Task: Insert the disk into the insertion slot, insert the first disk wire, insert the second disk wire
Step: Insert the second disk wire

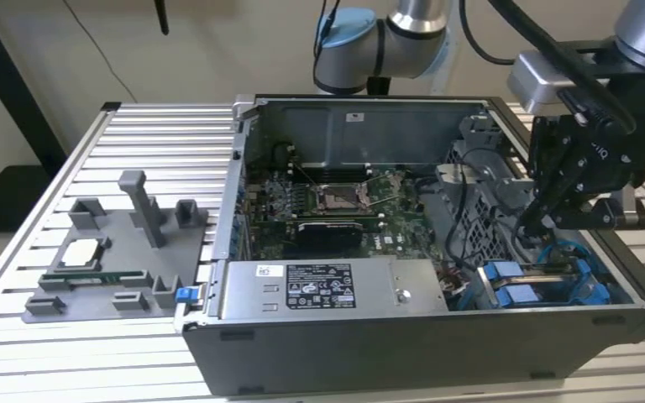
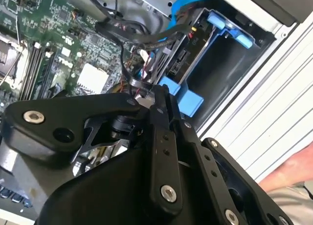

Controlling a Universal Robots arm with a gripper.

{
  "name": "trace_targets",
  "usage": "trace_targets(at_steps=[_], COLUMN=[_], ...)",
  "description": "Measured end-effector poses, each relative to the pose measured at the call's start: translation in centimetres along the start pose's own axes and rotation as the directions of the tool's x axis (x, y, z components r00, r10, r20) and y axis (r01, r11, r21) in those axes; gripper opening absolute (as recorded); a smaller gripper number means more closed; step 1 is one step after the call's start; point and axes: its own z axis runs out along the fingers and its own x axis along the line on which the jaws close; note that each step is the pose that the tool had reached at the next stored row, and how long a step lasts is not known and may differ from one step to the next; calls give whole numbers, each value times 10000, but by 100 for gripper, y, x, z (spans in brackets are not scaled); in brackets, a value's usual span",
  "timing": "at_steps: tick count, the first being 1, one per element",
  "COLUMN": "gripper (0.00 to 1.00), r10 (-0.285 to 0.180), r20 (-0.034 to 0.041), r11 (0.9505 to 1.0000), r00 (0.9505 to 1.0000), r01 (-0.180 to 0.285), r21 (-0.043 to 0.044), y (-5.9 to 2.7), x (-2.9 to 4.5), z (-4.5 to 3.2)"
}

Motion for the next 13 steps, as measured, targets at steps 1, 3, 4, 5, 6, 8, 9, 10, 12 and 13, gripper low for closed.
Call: trace_targets(at_steps=[1, 3, 4, 5, 6, 8, 9, 10, 12, 13], gripper=[0, 0, 0, 0, 0, 0, 0, 0, 0, 0], r10=[-5, -15, -19, -22, -23, -23, -23, -23, -22, -22], r20=[1, 7, 9, 8, 8, 17, 21, 26, 35, 40], r11=[10000, 9999, 9998, 9997, 9997, 9997, 9997, 9997, 9997, 9997], r00=[10000, 10000, 10000, 10000, 10000, 10000, 10000, 10000, 10000, 10000], r01=[5, 14, 19, 22, 23, 23, 22, 22, 21, 21], r21=[48, 148, 200, 231, 233, 233, 233, 233, 233, 233], y=[17, 42, 46, 47, 46, 46, 47, 47, 47, 47], x=[4, 9, 10, 11, 11, 10, 10, 10, 10, 10], z=[9, 34, 47, 54, 53, 53, 53, 53, 53, 53])
